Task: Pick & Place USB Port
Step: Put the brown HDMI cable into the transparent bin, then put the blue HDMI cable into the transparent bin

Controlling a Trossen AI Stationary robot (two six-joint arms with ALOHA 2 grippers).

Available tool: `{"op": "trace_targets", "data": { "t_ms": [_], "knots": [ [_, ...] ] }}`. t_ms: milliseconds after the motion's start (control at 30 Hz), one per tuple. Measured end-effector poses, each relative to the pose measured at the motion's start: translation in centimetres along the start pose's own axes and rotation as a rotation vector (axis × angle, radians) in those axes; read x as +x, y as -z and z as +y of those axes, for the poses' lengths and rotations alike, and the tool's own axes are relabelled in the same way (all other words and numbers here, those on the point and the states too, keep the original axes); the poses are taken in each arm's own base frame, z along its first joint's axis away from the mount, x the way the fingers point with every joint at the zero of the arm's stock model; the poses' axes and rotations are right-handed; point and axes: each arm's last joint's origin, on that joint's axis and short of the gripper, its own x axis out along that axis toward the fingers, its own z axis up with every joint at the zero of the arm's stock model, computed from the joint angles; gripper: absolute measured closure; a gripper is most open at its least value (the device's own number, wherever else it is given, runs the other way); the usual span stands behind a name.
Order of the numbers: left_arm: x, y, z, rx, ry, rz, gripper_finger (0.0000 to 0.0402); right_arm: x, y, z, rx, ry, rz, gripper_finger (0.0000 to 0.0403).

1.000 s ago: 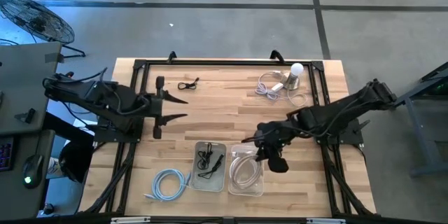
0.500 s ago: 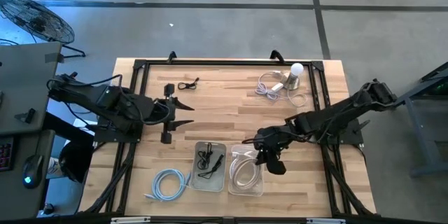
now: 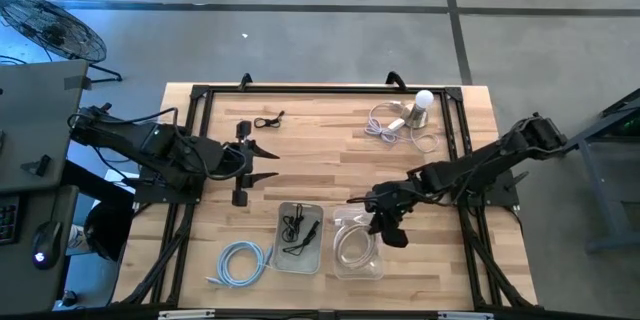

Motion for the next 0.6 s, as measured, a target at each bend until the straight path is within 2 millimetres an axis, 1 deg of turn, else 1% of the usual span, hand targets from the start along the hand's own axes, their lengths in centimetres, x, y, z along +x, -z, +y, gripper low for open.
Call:
{"op": "trace_targets", "data": {
  "t_ms": [67, 233, 367, 500, 600],
  "knots": [
    [0.00, 0.00, 0.00, 0.000, 0.000, 0.000, 0.0239, 0.06, 0.10, -0.11, 0.016, 0.001, 0.001, 0.0365],
    [0.00, 0.01, 0.00, 0.000, -0.001, 0.001, 0.0239, 0.11, 0.04, -0.23, 0.024, 0.038, -0.032, 0.0292],
    [0.00, 0.01, 0.00, -0.018, -0.001, 0.001, 0.0239, 0.09, -0.05, -0.41, 0.041, 0.094, -0.066, 0.0248],
    [0.00, 0.11, -0.02, -0.010, 0.006, 0.010, 0.0239, 0.07, -0.13, -0.48, 0.026, 0.124, -0.084, 0.0220],
    [-0.01, 0.05, -0.02, 0.040, 0.008, 0.004, 0.0239, -0.21, -0.72, -0.06, -0.043, 0.120, -0.100, 0.0207]
  ]
}}
